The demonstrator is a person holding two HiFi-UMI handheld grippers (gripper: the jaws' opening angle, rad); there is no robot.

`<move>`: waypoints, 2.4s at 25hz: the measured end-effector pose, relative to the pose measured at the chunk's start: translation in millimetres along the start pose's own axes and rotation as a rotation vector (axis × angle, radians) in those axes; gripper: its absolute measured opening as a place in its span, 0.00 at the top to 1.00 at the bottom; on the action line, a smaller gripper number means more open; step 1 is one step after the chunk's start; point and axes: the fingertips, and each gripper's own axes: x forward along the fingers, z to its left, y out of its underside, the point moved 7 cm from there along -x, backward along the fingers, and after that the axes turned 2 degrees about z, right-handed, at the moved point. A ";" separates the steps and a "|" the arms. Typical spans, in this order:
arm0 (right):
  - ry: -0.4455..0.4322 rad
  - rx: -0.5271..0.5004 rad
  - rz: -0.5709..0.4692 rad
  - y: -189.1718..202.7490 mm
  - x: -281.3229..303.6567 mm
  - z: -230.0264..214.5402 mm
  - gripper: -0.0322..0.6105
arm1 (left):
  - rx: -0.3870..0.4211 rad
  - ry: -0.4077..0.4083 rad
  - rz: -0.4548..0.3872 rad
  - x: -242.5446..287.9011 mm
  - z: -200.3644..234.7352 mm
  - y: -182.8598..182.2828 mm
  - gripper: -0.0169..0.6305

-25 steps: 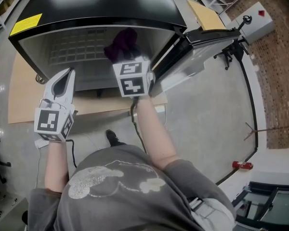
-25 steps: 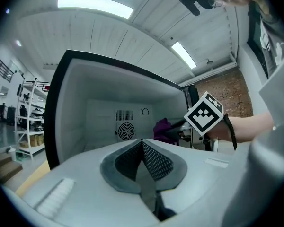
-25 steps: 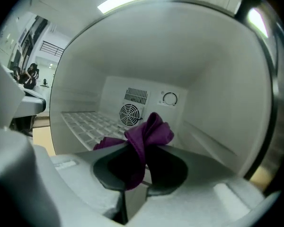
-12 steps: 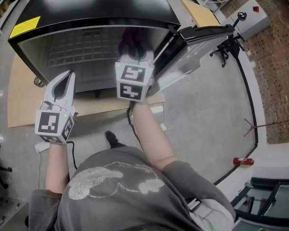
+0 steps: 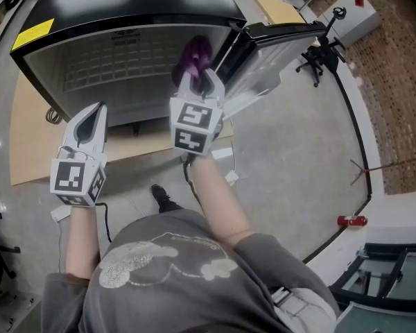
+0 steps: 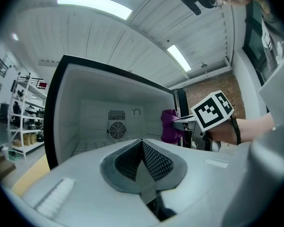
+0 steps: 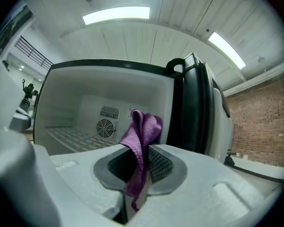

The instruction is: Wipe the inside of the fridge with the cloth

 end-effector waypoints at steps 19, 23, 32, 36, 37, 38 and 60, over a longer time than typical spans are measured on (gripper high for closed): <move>-0.307 -0.051 -0.041 38.1 -90.4 126.4 0.88 | -0.021 -0.058 0.004 -78.3 17.4 32.9 0.95; -0.388 -0.051 -0.040 49.7 -97.2 158.3 0.88 | -0.018 -0.091 0.019 -92.9 26.9 39.0 0.95; -0.545 -0.100 -0.020 92.6 -51.0 193.5 0.88 | -0.034 -0.189 0.052 -83.1 64.6 78.0 0.95; -0.610 -0.122 -0.006 109.7 -19.4 206.7 0.88 | -0.037 -0.270 0.056 -79.4 78.5 88.2 0.95; -0.624 -0.131 -0.008 113.7 -12.4 210.5 0.88 | -0.039 -0.283 0.060 -78.2 81.4 90.9 0.95; -0.638 -0.139 -0.010 116.4 -4.0 214.4 0.88 | -0.043 -0.297 0.062 -75.7 85.1 92.6 0.95; -0.897 -0.237 -0.025 113.1 94.6 280.5 0.88 | -0.099 -0.432 0.133 -42.3 126.2 95.8 0.95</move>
